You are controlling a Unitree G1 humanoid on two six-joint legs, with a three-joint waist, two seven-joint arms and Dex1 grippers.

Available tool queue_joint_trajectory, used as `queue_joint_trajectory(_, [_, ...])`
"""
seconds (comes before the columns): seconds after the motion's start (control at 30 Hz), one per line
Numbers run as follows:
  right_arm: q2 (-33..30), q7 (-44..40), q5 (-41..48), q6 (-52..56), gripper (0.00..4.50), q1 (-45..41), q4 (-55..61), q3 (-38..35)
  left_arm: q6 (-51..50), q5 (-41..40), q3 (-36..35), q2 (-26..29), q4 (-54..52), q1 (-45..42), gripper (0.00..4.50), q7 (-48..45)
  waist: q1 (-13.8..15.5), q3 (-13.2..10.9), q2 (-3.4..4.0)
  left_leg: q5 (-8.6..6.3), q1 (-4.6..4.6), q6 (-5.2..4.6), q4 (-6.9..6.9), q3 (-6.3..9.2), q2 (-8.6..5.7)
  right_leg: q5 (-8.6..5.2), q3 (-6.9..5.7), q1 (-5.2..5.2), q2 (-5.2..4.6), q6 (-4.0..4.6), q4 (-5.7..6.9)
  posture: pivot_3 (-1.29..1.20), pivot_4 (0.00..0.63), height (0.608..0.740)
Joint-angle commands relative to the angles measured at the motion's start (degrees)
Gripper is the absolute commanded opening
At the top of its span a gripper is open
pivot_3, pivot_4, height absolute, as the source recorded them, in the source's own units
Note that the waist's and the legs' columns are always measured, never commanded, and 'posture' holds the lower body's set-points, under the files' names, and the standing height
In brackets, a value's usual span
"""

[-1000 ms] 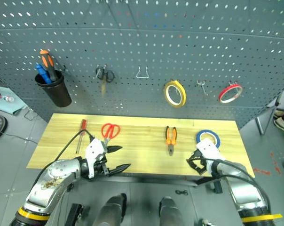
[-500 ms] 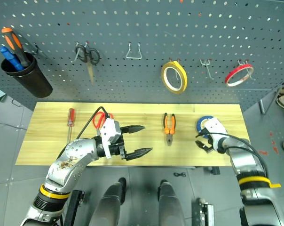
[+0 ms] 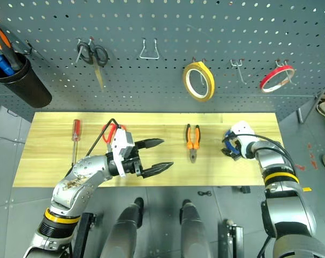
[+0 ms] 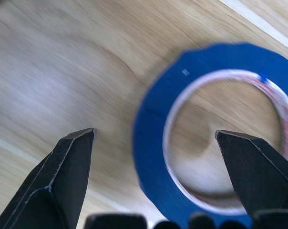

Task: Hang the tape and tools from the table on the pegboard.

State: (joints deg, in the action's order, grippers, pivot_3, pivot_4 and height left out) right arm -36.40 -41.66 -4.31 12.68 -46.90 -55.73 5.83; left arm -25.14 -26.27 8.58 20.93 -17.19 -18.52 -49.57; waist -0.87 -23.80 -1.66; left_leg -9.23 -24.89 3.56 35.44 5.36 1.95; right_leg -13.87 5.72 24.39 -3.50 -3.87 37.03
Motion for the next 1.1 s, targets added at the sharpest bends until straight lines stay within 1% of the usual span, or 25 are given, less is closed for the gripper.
queue_joint_trajectory(0.03, [-0.14, -1.24, -0.86, -1.67, 3.97, 0.03, -4.07, 0.04, -0.49, -1.65, -0.53, -0.02, -3.24, 0.34, 4.50, 0.69, 0.07, -0.02, -0.04, 0.00, 0.00, 0.00, 0.00, 0.01, 0.00, 0.00, 0.00, 0.00, 0.00, 0.00, 0.00, 0.13, 0.456, 0.740])
queue_joint_trajectory(0.17, [-0.06, -1.06, -1.10, -2.99, 2.69, -0.42, -6.08, -0.02, -0.80, -2.62, -0.96, 0.27, -3.96, 0.80, 4.50, 1.07, 0.14, -0.03, -0.05, 0.01, 0.00, 0.01, 0.00, 0.02, 0.00, 0.00, -0.01, -0.01, 0.00, 0.00, 0.00, 0.15, 0.449, 0.740])
queue_joint_trajectory(0.37, [-0.30, -0.77, -0.87, -4.62, 0.61, 0.12, -6.10, -0.36, -1.04, -3.46, -1.03, -0.21, -4.11, 0.40, 4.50, 1.49, 0.16, -0.03, -0.05, 0.02, 0.00, 0.04, 0.00, 0.03, -0.01, -0.01, -0.01, -0.01, 0.00, -0.04, 0.00, 0.14, 0.439, 0.740])
queue_joint_trajectory(0.4, [-0.58, -1.03, -0.46, -4.85, 0.46, 0.91, -4.79, -0.70, -0.96, -3.56, -0.91, -0.42, -3.99, 0.22, 4.50, 1.61, 0.16, -0.03, -0.05, 0.02, 0.00, 0.04, 0.00, 0.03, -0.01, -0.02, -0.01, -0.01, 0.00, -0.04, 0.00, 0.14, 0.438, 0.740])
queue_joint_trajectory(0.5, [-1.88, -0.76, 0.62, -4.35, 0.46, 4.25, 1.29, -2.03, -1.16, -4.06, -0.78, -1.03, -3.80, -0.21, 4.50, 1.92, 0.35, -0.03, -0.05, 0.02, 0.00, 0.05, -0.01, 0.05, -0.01, -0.03, -0.02, -0.01, 0.00, -0.06, 0.00, 0.14, 0.429, 0.740])
queue_joint_trajectory(0.57, [-3.15, 1.86, 1.11, -2.57, 0.46, 10.98, 14.36, -4.23, -2.64, -5.61, -1.41, -1.22, -4.10, -1.23, 4.50, 2.22, 0.79, -0.02, -0.04, 0.02, -0.05, 0.05, -0.01, 0.07, -0.03, -0.02, -0.04, 0.00, -0.01, -0.05, -0.02, 0.13, 0.416, 0.740])
queue_joint_trajectory(0.63, [-3.31, 6.10, 2.05, 0.35, 0.46, 21.60, 35.61, -9.22, -7.08, -9.31, -3.74, -0.98, -3.74, -4.08, 4.50, 3.27, 1.06, -0.03, -0.01, 0.02, -0.21, 0.05, -0.01, 0.17, -0.04, 0.00, -0.11, 0.10, -0.01, -0.02, 0.00, 0.13, 0.406, 0.740])
queue_joint_trajectory(0.67, [-3.57, 8.00, 1.18, 0.42, 0.46, 26.23, 44.64, -11.13, -10.03, -12.19, -5.41, -0.99, -3.40, -5.71, 4.50, 4.13, 1.55, 0.01, 0.18, 0.03, -0.30, 0.06, -0.01, 0.20, -0.07, 0.02, -0.12, 0.20, -0.03, 0.02, 0.04, 0.12, 0.399, 0.740])
queue_joint_trajectory(0.7, [-3.62, 9.99, -0.01, 0.84, 0.46, 30.24, 52.81, -12.90, -12.60, -14.82, -7.00, -1.01, -3.06, -7.29, 4.50, 5.07, 1.57, 0.02, 0.20, 0.04, -0.51, 0.08, 0.01, 0.23, -0.12, 0.04, -0.13, 0.41, -0.06, 0.07, 0.13, 0.12, 0.394, 0.740])
queue_joint_trajectory(0.77, [-2.84, 13.39, -2.58, 3.25, 0.46, 36.29, 66.43, -15.51, -17.15, -20.36, -10.06, -0.99, -2.67, -10.28, 4.50, 6.65, 1.31, 0.04, 0.24, 0.10, -0.89, 0.17, 0.20, 0.30, -0.09, 0.05, -0.15, 0.77, -0.03, 0.06, 0.32, 0.11, 0.390, 0.740])
queue_joint_trajectory(0.83, [-1.62, 16.33, -4.96, 5.95, 0.46, 40.05, 76.29, -16.73, -20.94, -25.66, -13.00, -1.28, -2.21, -13.35, 4.50, 8.66, 0.80, 0.06, 0.20, 0.15, -1.10, 0.26, 0.47, 0.30, -0.10, 0.05, -0.14, 0.99, -0.04, 0.06, 0.62, 0.10, 0.383, 0.740])
queue_joint_trajectory(0.87, [-1.35, 17.84, -6.77, 5.64, 0.46, 41.06, 79.89, -16.69, -22.57, -28.35, -14.51, -1.63, -1.83, -15.17, 4.50, 10.07, 0.63, 0.06, 0.20, 0.20, -1.05, 0.35, 0.48, 0.31, -0.10, 0.05, -0.15, 0.96, -0.04, -0.02, 0.61, 0.09, 0.380, 0.740])
queue_joint_trajectory(0.93, [-1.04, 20.65, -9.79, 3.21, 0.46, 40.71, 83.46, -16.03, -24.42, -32.61, -16.93, -2.68, -0.86, -18.59, 4.50, 13.18, 0.51, 0.07, 0.17, 0.38, -1.03, 0.63, 0.48, 0.36, -0.08, 0.00, -0.17, 0.95, -0.01, -0.34, 0.62, 0.08, 0.374, 0.740])
queue_joint_trajectory(1.03, [-0.97, 22.49, -11.63, 1.51, 0.46, 36.31, 83.14, -14.52, -25.49, -35.85, -18.61, -3.56, -0.19, -21.75, 4.50, 16.29, 0.04, 0.08, 0.15, 0.66, -1.04, 0.81, 0.49, 0.38, -0.09, 0.14, -0.16, 0.92, 0.01, -0.44, 0.52, 0.08, 0.360, 0.740])
queue_joint_trajectory(1.1, [-0.37, 23.21, -10.91, 1.00, 0.46, 32.08, 80.81, -14.27, -25.88, -37.47, -19.17, -3.49, -0.10, -23.19, 4.50, 17.09, -0.18, 0.09, 0.14, 0.83, -1.05, 0.88, 0.48, 0.37, -0.09, 0.33, -0.14, 0.89, 0.01, -0.48, 0.42, 0.08, 0.360, 0.740])
